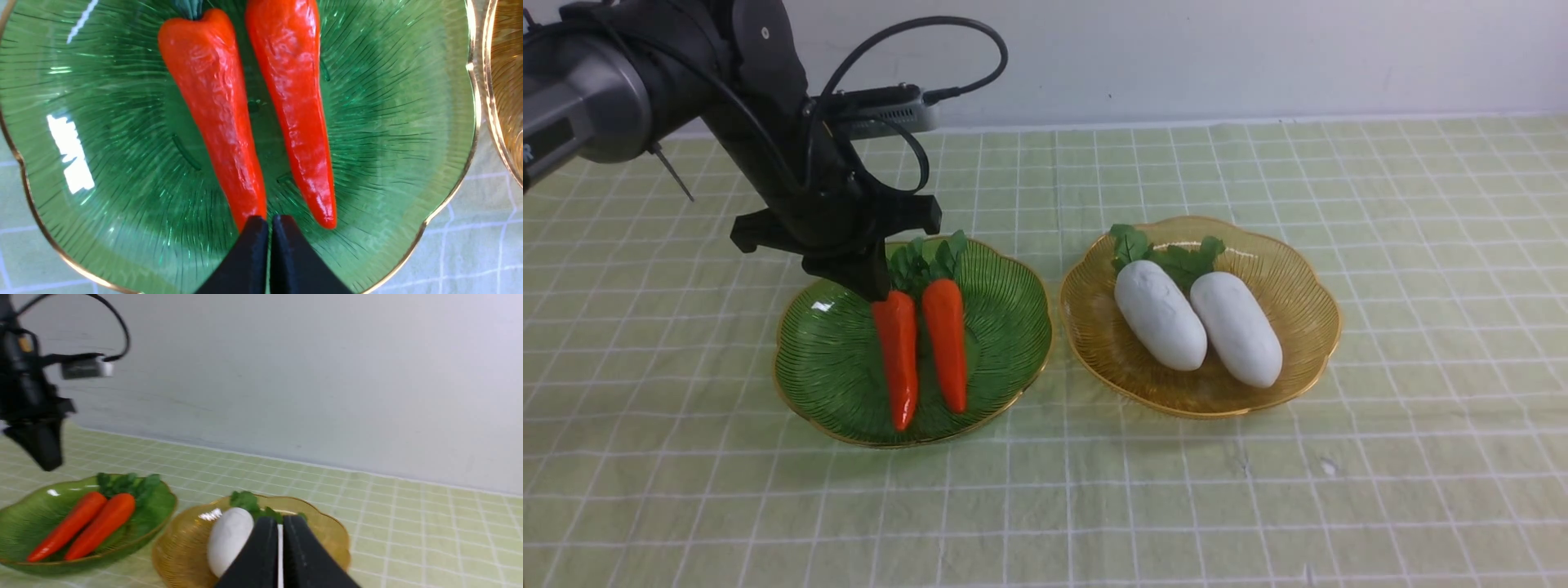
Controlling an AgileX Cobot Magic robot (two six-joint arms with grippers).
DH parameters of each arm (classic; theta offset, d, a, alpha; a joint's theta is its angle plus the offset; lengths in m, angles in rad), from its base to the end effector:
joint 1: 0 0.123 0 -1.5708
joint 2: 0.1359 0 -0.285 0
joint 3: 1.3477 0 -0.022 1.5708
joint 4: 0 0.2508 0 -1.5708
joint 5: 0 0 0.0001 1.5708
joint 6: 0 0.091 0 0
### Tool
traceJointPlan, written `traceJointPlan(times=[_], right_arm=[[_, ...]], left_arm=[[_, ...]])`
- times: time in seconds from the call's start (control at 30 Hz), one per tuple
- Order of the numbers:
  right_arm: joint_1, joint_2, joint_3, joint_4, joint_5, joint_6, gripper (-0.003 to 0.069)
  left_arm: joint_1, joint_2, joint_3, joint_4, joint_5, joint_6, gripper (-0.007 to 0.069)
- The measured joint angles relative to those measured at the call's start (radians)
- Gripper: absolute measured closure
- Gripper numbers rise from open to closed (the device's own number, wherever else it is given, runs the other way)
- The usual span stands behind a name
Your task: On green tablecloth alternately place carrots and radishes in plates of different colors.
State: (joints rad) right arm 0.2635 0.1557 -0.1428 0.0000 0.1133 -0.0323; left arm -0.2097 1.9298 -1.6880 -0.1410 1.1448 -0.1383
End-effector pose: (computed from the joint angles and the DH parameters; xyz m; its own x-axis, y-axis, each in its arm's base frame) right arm 0.0641 0.0173 0.2418 -0.0292 -0.0413 -0.9987 -0.2615 0.9647 -0.0323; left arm 0.3996 -0.0969 0.2700 -0.9702 0.0081 -0.2424 0.0517 0.9834 -0.1739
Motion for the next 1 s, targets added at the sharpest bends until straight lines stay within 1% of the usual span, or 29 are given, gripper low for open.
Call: traceJointPlan(times=[0.03,0.07,0.1,0.13,0.17,0.23,0.27,0.33,0.4,0.5,0.53,0.63,1.0], right_arm=[[-0.052,-0.038,0.041,0.000,0.000,0.000,0.0646],[-0.058,-0.038,0.045,0.000,0.000,0.000,0.0646],[-0.109,-0.075,0.082,0.000,0.000,0.000,0.0646],[-0.114,-0.075,0.086,0.000,0.000,0.000,0.0646],[-0.152,-0.102,0.117,0.000,0.000,0.000,0.0646],[-0.180,-0.117,0.143,0.000,0.000,0.000,0.0646],[-0.203,-0.132,0.162,0.000,0.004,0.000,0.0646],[-0.225,-0.144,0.172,0.000,0.006,0.000,0.0646],[-0.235,-0.147,0.172,0.000,0.028,0.000,0.0646],[-0.237,-0.150,0.172,0.000,0.109,0.000,0.0646],[-0.237,-0.150,0.172,0.000,0.115,0.000,0.0646],[-0.237,-0.150,0.172,0.000,0.222,0.000,0.0646],[-0.237,-0.163,0.170,0.000,0.239,0.000,0.0646]], left_arm=[[0.000,0.000,-0.001,0.000,0.000,0.000,0.0632],[0.000,0.000,-0.001,0.000,0.000,0.000,0.0632],[0.000,-0.004,-0.002,0.000,0.000,0.008,0.0632],[0.000,-0.004,-0.002,0.000,0.000,0.010,0.0632],[0.000,-0.015,-0.002,0.000,0.000,0.029,0.0632],[0.000,-0.028,-0.002,0.000,0.000,0.045,0.0632],[0.000,-0.055,-0.002,0.000,0.002,0.071,0.0632],[0.000,-0.087,-0.002,0.000,0.006,0.096,0.0632],[0.000,-0.134,-0.003,0.001,0.018,0.131,0.0632],[0.000,-0.211,-0.004,0.001,0.058,0.176,0.0632],[0.000,-0.216,-0.004,0.001,0.062,0.178,0.0632],[0.000,-0.297,-0.005,0.000,0.091,0.189,0.0632],[0.000,-0.511,-0.008,-0.002,0.110,0.207,0.0632]])
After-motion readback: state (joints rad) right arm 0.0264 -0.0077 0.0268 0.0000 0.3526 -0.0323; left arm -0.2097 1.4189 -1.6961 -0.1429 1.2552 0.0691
